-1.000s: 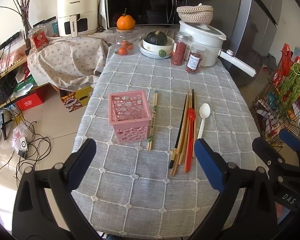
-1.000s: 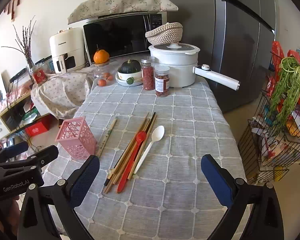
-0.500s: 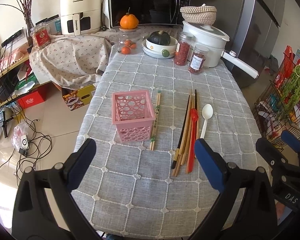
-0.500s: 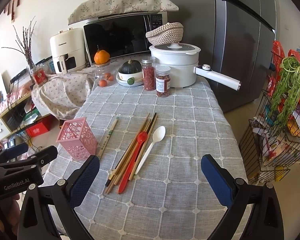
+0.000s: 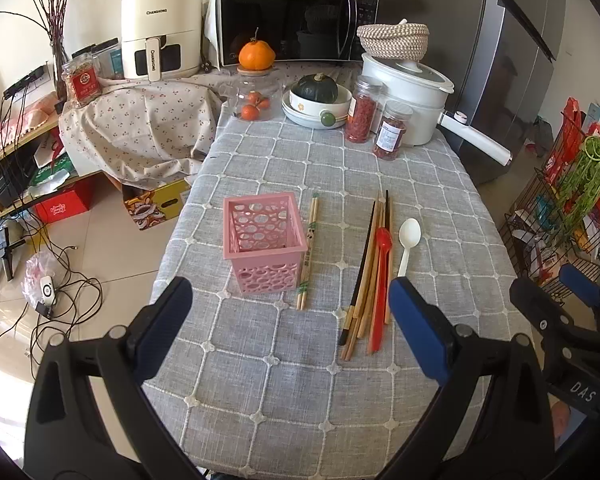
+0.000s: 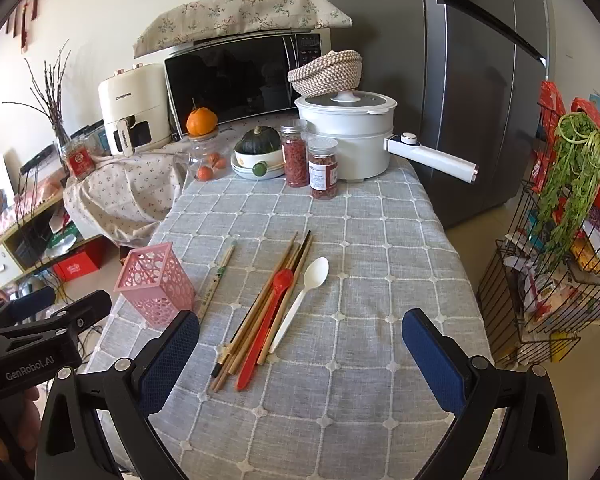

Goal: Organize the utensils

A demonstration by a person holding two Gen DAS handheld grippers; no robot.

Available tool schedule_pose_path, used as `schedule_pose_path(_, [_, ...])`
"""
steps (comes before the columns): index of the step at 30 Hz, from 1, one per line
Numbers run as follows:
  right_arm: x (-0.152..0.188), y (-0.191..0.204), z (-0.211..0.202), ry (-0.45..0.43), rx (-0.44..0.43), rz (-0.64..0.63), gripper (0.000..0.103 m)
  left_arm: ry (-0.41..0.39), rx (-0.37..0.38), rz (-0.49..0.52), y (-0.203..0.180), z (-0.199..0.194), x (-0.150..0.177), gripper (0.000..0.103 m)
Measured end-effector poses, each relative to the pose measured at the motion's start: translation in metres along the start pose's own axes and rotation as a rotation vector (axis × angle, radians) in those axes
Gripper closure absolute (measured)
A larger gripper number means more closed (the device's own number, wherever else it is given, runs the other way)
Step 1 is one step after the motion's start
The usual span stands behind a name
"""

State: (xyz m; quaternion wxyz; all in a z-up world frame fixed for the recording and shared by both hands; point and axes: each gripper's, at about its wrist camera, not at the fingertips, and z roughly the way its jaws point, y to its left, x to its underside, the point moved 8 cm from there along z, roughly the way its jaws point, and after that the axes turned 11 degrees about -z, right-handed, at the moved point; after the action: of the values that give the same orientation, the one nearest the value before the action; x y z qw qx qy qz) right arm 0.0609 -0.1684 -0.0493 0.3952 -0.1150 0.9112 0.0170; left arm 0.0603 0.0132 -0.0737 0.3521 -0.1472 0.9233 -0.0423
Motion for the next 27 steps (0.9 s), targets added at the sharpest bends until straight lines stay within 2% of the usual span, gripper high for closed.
schedule_pose_path(27, [-0.0004, 0.0008, -0.0024, -0.007, -0.003, 0.001, 0.001, -0.012, -0.009, 0.007, 0.0002, 0.0002, 0.0006, 0.005])
